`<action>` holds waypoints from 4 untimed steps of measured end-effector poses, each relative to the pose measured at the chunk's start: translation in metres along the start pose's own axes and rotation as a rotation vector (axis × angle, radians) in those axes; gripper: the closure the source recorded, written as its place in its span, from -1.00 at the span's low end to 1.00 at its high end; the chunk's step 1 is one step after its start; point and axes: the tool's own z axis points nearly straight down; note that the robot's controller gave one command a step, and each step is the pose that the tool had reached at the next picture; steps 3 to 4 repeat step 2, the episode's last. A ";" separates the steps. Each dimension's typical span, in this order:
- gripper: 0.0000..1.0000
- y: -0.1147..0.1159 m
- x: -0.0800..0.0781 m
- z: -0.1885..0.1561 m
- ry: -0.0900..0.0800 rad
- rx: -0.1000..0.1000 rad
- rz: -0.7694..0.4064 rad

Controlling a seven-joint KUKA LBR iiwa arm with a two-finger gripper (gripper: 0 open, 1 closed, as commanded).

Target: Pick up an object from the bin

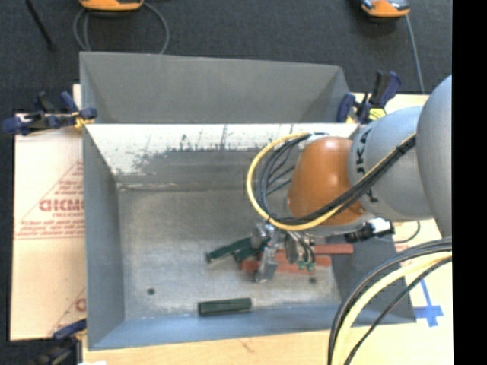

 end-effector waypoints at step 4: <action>1.00 -0.003 0.007 -0.145 0.014 0.003 -0.130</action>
Offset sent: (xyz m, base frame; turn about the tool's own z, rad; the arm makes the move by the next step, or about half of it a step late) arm -0.0029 0.0051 0.1043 -0.0611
